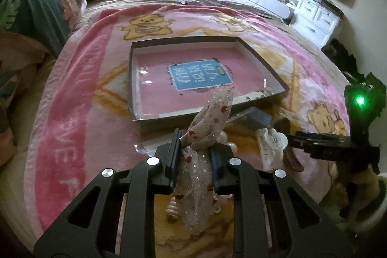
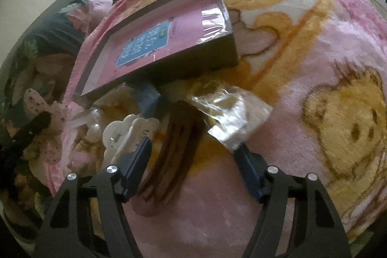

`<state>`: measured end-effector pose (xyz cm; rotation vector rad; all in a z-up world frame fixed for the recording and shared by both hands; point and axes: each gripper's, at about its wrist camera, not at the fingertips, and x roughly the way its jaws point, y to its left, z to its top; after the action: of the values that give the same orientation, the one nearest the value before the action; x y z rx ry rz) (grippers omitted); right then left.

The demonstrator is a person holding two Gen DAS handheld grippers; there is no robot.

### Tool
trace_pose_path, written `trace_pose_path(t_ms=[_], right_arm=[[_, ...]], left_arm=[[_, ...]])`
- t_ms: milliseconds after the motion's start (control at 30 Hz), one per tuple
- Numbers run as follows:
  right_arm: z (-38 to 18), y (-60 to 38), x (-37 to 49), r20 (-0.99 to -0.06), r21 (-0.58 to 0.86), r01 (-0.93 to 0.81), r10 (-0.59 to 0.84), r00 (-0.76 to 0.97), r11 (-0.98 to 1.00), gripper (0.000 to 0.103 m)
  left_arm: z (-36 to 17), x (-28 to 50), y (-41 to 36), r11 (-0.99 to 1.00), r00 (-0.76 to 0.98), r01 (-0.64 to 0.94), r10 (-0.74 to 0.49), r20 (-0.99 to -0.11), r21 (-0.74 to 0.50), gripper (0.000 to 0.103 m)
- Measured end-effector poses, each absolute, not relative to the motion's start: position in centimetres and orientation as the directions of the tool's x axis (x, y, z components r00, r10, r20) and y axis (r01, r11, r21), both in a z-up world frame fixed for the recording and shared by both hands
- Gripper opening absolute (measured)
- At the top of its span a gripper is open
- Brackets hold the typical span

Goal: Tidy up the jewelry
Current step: 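Lower the bow into the tray with the left tool while the right tool drops the brown clip there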

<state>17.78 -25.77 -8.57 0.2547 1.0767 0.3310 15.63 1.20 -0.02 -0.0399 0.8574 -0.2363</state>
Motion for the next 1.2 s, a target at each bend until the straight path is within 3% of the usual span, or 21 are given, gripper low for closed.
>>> trace_pose_path(t_ms=[67,133,167,200,300,667,900,1200], right_arm=[[-8.7,-24.9,18.0,-0.821,0.344,-0.150,0.375,0.431,0.927,0.068],[-9.0,-23.7,18.1,-0.834,0.300,-0.163,0.341,0.434,0.940,0.056],[-9.0,-23.4,17.9,-0.839,0.278,-0.169,0.325,0.437,0.945,0.043],[-9.1,-23.4,17.7,-0.838,0.275,-0.174,0.325,0.439,0.945,0.036],[-8.5,-24.0,16.7,-0.818,0.322,-0.196,0.376,0.435,0.926,0.029],[-2.2,-27.1,13.6,-0.725,0.350,-0.265,0.439,0.530,0.898,0.028],[2.6,-28.9,16.5,-0.655,0.314,-0.281,0.421,0.628,0.907,0.028],[4.9,-28.1,22.1,-0.610,0.275,-0.306,0.412,0.677,0.911,0.028]], left_arm=[[0.1,15.8,1.7,0.974,0.634,0.182,-0.221,-0.741,-0.135,0.014],[0.3,16.0,2.2,0.976,0.638,0.174,-0.215,-0.739,-0.134,0.014],[0.4,16.2,2.4,0.976,0.640,0.170,-0.214,-0.738,-0.135,0.014],[0.5,16.3,2.6,0.976,0.641,0.167,-0.214,-0.737,-0.139,0.014],[0.8,16.7,3.1,0.977,0.645,0.156,-0.213,-0.734,-0.146,0.014],[2.3,18.8,2.9,0.973,0.670,0.164,-0.232,-0.706,-0.164,0.015],[3.2,20.5,1.6,0.971,0.681,0.166,-0.240,-0.692,-0.173,0.015],[2.3,23.7,-0.2,0.974,0.673,0.151,-0.226,-0.704,-0.168,0.015]])
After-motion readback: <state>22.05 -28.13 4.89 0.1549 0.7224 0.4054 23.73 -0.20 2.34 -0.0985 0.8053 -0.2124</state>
